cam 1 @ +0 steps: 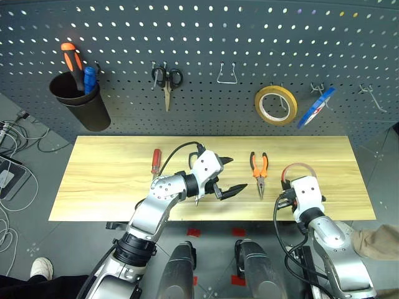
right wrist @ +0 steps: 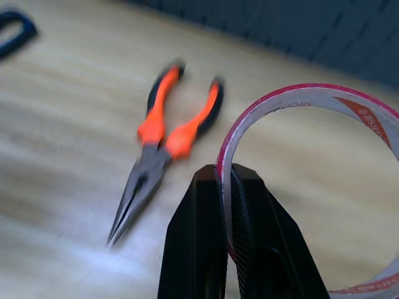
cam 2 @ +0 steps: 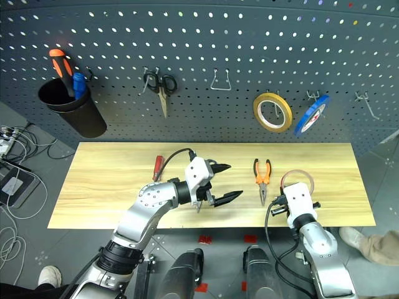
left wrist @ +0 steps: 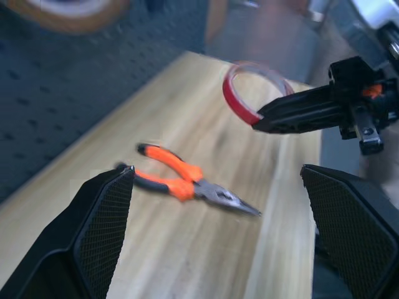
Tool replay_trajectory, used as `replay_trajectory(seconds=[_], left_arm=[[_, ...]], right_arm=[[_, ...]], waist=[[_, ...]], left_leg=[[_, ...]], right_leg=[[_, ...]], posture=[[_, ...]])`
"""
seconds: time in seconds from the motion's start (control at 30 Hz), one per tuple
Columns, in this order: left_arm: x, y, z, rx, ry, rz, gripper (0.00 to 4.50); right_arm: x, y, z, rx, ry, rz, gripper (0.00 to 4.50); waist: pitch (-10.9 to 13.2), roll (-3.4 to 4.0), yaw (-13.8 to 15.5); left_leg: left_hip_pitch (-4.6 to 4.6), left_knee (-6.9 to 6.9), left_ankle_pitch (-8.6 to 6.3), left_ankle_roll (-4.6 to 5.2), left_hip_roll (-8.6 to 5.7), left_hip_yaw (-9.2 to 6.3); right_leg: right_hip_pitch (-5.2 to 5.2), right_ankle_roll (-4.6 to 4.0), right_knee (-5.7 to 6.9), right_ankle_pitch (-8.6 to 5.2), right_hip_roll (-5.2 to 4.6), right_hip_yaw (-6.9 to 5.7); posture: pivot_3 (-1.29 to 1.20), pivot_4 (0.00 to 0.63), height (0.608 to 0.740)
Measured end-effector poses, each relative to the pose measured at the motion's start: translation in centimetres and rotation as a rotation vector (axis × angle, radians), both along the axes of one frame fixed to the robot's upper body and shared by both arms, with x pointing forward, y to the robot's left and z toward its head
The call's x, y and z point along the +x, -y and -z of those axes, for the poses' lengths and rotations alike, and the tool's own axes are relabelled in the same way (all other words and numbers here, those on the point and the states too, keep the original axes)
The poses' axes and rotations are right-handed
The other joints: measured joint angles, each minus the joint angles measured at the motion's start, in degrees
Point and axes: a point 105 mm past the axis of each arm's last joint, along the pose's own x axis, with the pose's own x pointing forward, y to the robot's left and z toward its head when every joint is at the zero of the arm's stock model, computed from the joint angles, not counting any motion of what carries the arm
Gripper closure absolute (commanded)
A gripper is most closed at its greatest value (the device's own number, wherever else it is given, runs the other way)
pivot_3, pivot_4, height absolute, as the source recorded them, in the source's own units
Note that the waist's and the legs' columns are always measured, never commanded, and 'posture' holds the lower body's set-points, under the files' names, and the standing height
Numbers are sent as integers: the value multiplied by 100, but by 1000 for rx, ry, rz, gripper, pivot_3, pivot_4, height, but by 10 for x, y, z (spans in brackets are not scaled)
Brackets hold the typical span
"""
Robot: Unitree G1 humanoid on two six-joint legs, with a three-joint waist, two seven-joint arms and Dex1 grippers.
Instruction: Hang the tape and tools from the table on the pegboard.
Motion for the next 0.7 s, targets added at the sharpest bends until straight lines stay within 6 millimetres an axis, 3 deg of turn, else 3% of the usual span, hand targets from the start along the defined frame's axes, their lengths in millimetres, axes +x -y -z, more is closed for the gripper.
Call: replay_trajectory(seconds=[0.1, 0.23, 0.53, 0.7], left_arm=[[4, 7, -11, -36, 18, -16, 0], [7, 28, -27, -89, 46, 13, 0], [21, 77, -38, -123, 78, 97, 0], [30, 95, -44, -132, 101, 120, 0]], right_arm=[[9, 2, -20, -48, 134, 29, 4476], [19, 22, -44, -87, 277, 142, 4476], [42, 54, -66, -85, 383, 271, 4476], [54, 70, -75, -80, 418, 307, 4476]], waist=[[-133, -4, 33], [-233, -8, 134], [-369, 4, 130], [-395, 30, 119]], left_leg=[[0, -1, 0, -1, -1, 4], [0, 1, 1, -1, -4, 17], [3, 2, 2, 1, -4, 31], [4, 0, 2, 4, -4, 39]], right_leg=[[3, 0, -3, 0, 0, -4], [3, 0, -5, 0, 0, -3], [3, -1, -2, 1, 1, 4], [2, -1, -1, 1, 2, 8]], posture=[[51, 190, 740], [38, 177, 740], [15, 175, 740], [12, 178, 740]])
